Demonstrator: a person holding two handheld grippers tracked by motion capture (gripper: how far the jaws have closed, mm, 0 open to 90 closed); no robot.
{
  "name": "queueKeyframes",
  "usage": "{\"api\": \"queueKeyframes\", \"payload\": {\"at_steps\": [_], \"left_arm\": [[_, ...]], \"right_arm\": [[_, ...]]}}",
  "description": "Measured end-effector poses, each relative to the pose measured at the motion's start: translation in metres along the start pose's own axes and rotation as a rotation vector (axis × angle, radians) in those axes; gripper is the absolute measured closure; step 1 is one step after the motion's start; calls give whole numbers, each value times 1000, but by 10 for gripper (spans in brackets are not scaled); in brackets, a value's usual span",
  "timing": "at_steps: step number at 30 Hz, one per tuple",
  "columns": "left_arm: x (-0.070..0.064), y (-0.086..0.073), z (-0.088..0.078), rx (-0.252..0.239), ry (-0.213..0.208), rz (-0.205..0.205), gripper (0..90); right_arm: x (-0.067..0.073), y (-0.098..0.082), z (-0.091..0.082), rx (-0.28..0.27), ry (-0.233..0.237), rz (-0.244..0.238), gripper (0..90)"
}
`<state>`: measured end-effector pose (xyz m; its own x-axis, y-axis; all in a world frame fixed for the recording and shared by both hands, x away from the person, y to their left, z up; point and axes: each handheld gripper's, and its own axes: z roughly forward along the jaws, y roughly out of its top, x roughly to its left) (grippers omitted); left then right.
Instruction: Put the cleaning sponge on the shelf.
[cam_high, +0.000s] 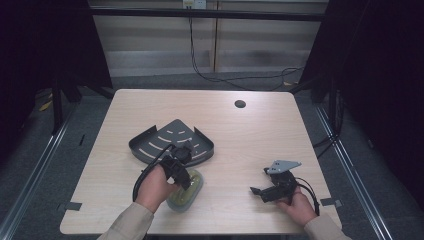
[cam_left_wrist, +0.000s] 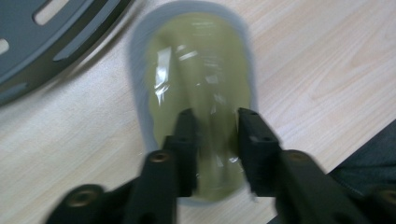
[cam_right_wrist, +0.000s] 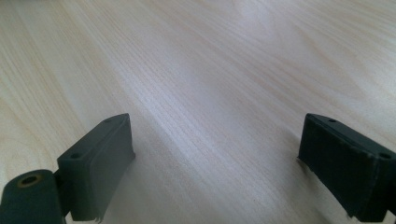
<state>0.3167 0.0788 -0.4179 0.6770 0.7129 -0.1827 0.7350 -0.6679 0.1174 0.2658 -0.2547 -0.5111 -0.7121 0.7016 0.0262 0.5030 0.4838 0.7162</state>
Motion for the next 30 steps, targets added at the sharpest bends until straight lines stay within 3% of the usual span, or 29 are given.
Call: {"api": "queueKeyframes", "payload": {"at_steps": [4,12,30], "left_arm": [[1,-2,-7,-5,19,15,722],[9,-8,-30,-37,9,12,721],[29,-8,-80,-20,36,9,721]], "right_arm": [[0,0,0,0,0,-1,93],[0,0,0,-2,0,2,93],[0,0,0,-3,-1,-1,93]]}}
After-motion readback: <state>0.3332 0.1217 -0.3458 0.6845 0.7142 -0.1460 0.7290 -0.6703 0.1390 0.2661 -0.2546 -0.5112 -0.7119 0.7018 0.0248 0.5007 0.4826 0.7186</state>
